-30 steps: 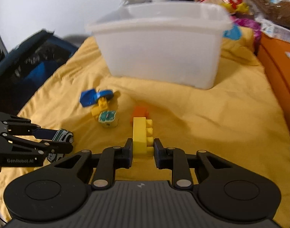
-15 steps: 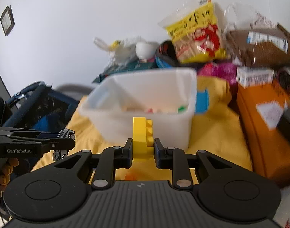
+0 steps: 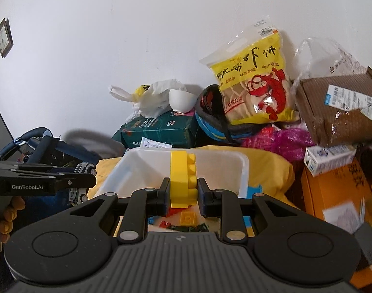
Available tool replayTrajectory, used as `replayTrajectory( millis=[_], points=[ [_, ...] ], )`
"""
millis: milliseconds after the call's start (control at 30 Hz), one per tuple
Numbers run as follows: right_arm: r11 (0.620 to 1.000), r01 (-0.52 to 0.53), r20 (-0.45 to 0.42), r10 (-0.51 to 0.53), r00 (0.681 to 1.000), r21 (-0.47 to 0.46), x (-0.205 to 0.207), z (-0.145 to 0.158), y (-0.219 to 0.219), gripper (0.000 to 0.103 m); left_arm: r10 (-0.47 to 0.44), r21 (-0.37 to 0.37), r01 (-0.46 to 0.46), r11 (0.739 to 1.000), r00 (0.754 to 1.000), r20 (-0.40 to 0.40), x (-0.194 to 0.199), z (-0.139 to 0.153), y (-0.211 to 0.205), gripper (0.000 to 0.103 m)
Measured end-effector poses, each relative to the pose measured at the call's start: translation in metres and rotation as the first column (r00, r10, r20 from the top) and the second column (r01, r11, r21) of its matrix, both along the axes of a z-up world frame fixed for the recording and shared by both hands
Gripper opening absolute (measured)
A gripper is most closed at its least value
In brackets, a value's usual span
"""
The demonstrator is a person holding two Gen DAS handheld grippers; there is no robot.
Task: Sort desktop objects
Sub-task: 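Carry the white-green car and yellow brick over the white bin and open both tools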
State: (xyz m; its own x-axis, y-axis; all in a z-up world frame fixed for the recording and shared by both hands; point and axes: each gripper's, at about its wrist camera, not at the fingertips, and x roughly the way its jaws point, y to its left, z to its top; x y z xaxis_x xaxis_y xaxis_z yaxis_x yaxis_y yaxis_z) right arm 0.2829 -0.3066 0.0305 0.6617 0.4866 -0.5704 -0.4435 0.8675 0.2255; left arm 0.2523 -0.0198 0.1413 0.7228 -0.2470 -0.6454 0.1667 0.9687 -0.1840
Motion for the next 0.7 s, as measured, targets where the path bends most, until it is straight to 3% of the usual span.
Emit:
replayTrajectory(
  millis=[533,567,600,633,667,700],
  points=[
    [0.996,-0.016,-0.155,0.002,0.988,-0.087,0.058,-0.020,0.023,0.025,0.011,0.049,-0.008,0.999,0.998,-0.056,0.050,0.004,-0.002,0.038],
    [0.996,-0.014,-0.155,0.000,0.988,-0.085,0.060,-0.021,0.024,0.025,0.016,0.058,-0.013,0.998,0.999,-0.048,0.050,0.004,-0.002,0.040],
    [0.996,-0.011,-0.159,-0.003,0.987,-0.084,0.062,-0.022,0.024,0.026,0.017,0.068,-0.014,0.998,0.999,-0.042,0.050,0.004,-0.003,0.048],
    [0.996,-0.003,-0.162,-0.011,0.987,-0.089,0.064,-0.023,0.024,0.031,0.024,0.083,-0.021,0.996,0.999,-0.035,0.050,0.003,-0.004,0.055],
    [0.995,0.004,-0.164,-0.020,0.986,-0.097,0.066,-0.024,0.024,0.037,0.032,0.095,-0.029,0.995,0.999,-0.028,0.049,0.002,-0.004,0.056],
    [0.994,0.012,-0.162,-0.029,0.986,-0.106,0.068,-0.025,0.024,0.052,0.032,0.103,-0.030,0.994,0.999,-0.020,0.048,0.001,-0.003,0.056]
  ],
)
